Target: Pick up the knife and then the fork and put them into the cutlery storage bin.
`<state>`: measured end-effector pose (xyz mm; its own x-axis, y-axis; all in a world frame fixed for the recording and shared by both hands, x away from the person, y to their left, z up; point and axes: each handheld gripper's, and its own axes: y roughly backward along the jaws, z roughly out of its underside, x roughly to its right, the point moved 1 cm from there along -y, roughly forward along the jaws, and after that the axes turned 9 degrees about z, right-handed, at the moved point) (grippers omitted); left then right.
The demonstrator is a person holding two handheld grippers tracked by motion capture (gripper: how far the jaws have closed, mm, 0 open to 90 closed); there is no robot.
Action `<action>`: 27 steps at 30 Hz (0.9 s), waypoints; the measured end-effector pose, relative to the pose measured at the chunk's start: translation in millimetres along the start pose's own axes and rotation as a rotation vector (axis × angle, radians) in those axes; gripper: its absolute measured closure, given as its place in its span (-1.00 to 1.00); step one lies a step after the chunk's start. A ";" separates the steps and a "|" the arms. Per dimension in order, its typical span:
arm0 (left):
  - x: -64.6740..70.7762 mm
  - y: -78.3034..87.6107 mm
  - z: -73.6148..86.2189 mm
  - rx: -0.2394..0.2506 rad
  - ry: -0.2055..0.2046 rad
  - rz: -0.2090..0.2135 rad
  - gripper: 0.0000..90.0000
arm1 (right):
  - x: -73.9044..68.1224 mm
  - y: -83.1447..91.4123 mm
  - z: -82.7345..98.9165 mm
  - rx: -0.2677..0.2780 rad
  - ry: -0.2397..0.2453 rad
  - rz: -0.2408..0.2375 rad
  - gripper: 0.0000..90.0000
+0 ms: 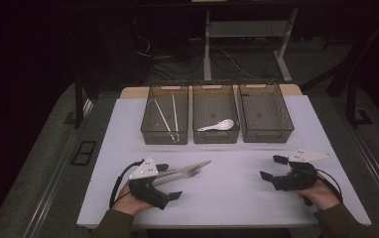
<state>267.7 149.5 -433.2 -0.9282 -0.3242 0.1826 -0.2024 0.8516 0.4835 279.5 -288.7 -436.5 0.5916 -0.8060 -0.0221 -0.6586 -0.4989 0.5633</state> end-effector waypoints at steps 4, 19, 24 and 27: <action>-0.2 0.3 0.0 0.000 -0.002 -0.001 -1.00 | -3.3 2.4 7.6 0.008 -0.008 -0.009 -0.58; -4.9 4.1 -5.5 0.003 0.003 -0.025 -1.00 | -10.2 7.6 15.4 0.001 0.003 -0.027 -0.58; -13.1 3.6 -12.3 0.012 0.014 -0.035 -0.98 | -9.3 8.0 15.3 0.005 -0.001 -0.025 -0.58; -19.1 1.2 -16.9 0.001 0.026 -0.036 -0.91 | -9.2 7.7 15.2 0.005 -0.003 -0.023 -0.58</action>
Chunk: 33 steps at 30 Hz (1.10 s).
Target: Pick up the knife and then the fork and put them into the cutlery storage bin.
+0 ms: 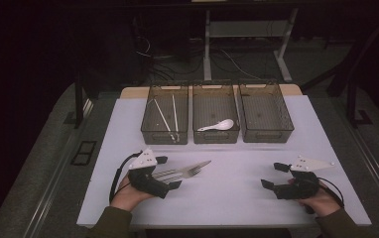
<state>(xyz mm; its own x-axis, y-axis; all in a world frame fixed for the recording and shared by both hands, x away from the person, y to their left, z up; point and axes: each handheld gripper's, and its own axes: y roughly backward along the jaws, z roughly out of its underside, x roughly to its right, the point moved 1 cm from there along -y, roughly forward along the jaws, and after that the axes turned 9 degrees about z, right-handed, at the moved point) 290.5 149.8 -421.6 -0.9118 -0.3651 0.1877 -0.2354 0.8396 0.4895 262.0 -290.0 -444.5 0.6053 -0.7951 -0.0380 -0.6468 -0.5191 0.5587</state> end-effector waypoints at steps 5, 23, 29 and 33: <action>-11.3 -6.2 -9.4 -0.010 -0.003 0.000 -0.65 | 0.1 0.2 -0.1 0.000 0.002 0.003 -0.58; -23.2 -21.0 1.3 -0.217 -0.033 0.040 0.51 | -1.0 0.4 0.0 -0.003 0.022 0.006 -0.58; -21.9 -21.5 8.0 -0.255 -0.070 0.046 0.63 | -1.0 0.3 -0.1 -0.003 0.023 0.005 -0.58; -22.3 -26.0 13.0 -0.285 -0.091 0.051 0.66 | -1.2 0.3 -0.1 -0.003 0.027 0.003 -0.58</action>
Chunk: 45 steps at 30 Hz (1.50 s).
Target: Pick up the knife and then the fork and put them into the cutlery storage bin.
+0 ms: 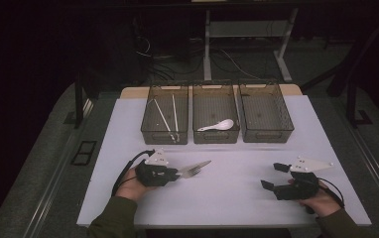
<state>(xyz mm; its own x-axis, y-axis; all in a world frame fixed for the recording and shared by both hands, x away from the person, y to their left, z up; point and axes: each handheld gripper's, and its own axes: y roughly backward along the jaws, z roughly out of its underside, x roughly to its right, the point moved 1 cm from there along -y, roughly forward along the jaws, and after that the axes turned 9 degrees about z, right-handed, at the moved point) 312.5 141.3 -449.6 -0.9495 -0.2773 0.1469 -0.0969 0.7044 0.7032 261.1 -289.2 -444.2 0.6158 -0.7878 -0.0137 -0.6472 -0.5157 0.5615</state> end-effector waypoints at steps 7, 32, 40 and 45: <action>1.9 -5.1 -0.1 -0.023 -0.034 -0.005 0.80 | -0.3 0.0 0.0 -0.001 0.004 0.001 -0.58; 19.0 -1.5 -22.7 0.077 0.027 0.000 0.89 | -2.2 2.9 -9.2 -0.005 -0.050 -0.037 -0.60; 29.8 -2.9 -44.2 0.154 0.017 -0.007 0.89 | -12.2 3.6 -28.9 0.020 -0.098 -0.123 -0.59; 35.4 -8.2 -58.7 0.171 0.015 -0.036 0.89 | -23.4 -8.8 -44.3 0.016 -0.098 -0.176 -0.35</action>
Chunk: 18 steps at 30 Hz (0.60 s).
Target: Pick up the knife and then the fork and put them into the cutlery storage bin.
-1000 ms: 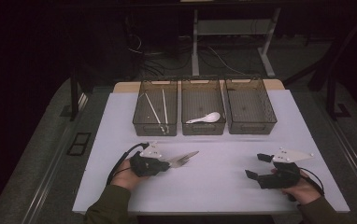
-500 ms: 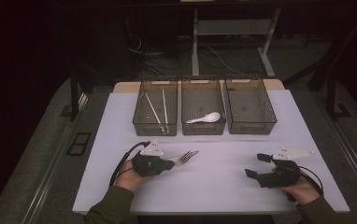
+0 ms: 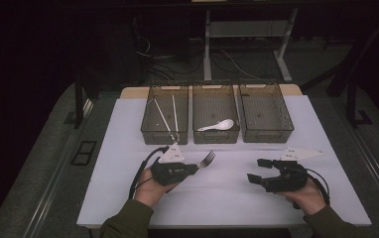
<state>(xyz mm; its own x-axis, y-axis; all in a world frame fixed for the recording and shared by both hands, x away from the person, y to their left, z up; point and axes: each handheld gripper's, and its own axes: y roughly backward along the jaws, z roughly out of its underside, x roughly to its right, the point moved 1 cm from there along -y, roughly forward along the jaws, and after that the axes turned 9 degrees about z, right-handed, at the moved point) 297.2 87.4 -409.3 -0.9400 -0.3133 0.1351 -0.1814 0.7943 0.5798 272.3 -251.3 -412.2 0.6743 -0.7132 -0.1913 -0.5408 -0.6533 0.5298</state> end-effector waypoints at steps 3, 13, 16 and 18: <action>2.9 -6.6 -7.4 0.003 -0.006 -0.001 0.89 | -8.4 -7.4 -9.9 0.007 0.005 -0.022 -0.22; 12.5 -27.9 -34.4 0.036 -0.030 -0.012 0.89 | -20.6 -31.4 -44.8 0.052 -0.011 -0.074 0.18; 14.5 -31.5 -38.8 0.043 -0.041 -0.017 0.89 | -19.2 -36.1 -50.0 0.059 -0.024 -0.080 0.29; 15.9 -33.2 -39.6 0.041 -0.045 -0.025 0.89 | -18.4 -38.7 -52.0 0.058 -0.032 -0.082 0.36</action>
<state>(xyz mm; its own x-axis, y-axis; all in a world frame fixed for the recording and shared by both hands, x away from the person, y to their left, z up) 299.8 35.4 -394.6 -0.9469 -0.3102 0.0849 -0.2155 0.8078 0.5487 307.0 -199.7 -386.2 0.7017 -0.6640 -0.2583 -0.5136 -0.7226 0.4627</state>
